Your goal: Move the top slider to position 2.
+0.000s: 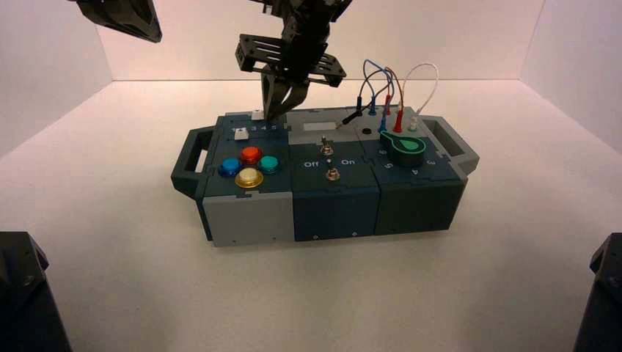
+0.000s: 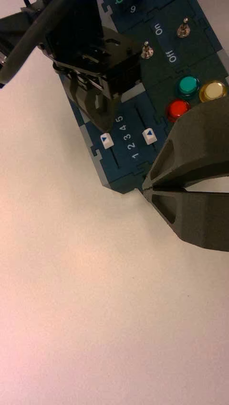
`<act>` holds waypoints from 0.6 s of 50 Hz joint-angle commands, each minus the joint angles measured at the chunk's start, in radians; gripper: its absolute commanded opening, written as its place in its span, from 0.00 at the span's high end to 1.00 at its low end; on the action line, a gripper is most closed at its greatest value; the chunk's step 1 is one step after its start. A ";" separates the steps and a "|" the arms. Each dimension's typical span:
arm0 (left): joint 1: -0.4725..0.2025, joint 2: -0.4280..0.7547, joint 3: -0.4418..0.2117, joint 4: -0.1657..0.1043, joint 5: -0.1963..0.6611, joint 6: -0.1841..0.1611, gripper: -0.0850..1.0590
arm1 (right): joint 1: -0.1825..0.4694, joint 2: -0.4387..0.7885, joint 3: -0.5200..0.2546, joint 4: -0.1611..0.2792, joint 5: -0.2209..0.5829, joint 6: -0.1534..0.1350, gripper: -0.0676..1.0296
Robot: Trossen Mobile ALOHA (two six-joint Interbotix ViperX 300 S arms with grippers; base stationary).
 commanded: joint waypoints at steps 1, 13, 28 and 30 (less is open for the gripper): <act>-0.002 -0.008 -0.034 0.002 -0.005 0.003 0.95 | 0.015 -0.012 -0.023 0.005 -0.003 0.003 0.96; -0.002 -0.008 -0.034 0.003 -0.003 0.003 0.95 | 0.017 -0.011 -0.029 0.005 -0.005 0.003 0.96; -0.002 -0.009 -0.034 0.003 -0.003 0.003 0.95 | 0.015 -0.006 -0.052 0.005 -0.003 0.003 0.96; -0.002 -0.009 -0.034 0.003 -0.003 0.003 0.95 | 0.015 -0.006 -0.055 0.005 -0.003 0.003 0.96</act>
